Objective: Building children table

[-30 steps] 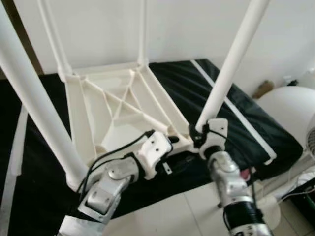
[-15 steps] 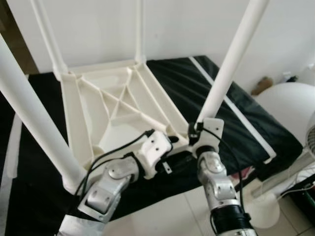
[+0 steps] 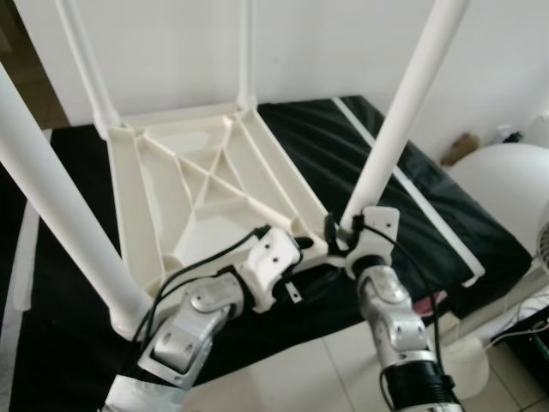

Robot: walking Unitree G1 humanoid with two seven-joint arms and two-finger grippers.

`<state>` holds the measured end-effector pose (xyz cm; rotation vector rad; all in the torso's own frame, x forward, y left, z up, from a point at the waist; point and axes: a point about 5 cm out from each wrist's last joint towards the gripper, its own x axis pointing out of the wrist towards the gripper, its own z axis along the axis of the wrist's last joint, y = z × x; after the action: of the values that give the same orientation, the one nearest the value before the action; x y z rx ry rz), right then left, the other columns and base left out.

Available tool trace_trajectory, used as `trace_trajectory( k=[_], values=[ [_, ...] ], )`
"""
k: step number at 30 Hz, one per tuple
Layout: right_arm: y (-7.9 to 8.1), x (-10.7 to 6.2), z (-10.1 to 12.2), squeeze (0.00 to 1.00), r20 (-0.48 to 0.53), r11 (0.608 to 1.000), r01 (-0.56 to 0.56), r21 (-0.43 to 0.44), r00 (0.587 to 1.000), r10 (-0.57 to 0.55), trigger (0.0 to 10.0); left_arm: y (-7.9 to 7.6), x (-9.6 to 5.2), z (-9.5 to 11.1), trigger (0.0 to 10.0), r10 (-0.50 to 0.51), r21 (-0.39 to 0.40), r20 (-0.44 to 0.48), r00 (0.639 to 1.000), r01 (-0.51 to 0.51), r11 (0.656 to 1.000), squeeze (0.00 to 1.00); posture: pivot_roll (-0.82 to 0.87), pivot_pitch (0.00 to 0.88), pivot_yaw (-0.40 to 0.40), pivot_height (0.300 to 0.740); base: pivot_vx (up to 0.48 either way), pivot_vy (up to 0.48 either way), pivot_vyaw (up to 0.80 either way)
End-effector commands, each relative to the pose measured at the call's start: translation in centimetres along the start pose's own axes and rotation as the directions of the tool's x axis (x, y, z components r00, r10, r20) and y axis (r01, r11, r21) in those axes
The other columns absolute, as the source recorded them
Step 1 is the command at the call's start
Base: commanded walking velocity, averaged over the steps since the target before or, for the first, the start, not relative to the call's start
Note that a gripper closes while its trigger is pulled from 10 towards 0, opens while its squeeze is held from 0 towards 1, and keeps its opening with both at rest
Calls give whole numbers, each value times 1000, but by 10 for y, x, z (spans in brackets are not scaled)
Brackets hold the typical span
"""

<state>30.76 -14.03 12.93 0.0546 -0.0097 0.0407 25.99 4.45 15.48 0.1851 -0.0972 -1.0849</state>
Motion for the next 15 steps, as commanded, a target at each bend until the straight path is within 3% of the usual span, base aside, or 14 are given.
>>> trace_trajectory(
  k=[1,7,15],
  values=[
    [-3,-3,0,0,-1,1000,-23,11,1000,23,10000,0,1,3,10000,2,4,7,1000,-2,1000,0,-41,44,-47,740,0,0,0],
    [-8,-4,3,0,2,991,-135,-23,991,135,10000,-4,-2,3,10000,-42,9,-2,999,42,999,0,-45,37,-41,740,0,0,0],
    [-16,-4,5,0,-9,940,-313,-136,949,315,10000,2,-2,4,10000,-26,42,-7,1000,27,999,0,-37,30,-42,740,0,0,0]
  ],
)
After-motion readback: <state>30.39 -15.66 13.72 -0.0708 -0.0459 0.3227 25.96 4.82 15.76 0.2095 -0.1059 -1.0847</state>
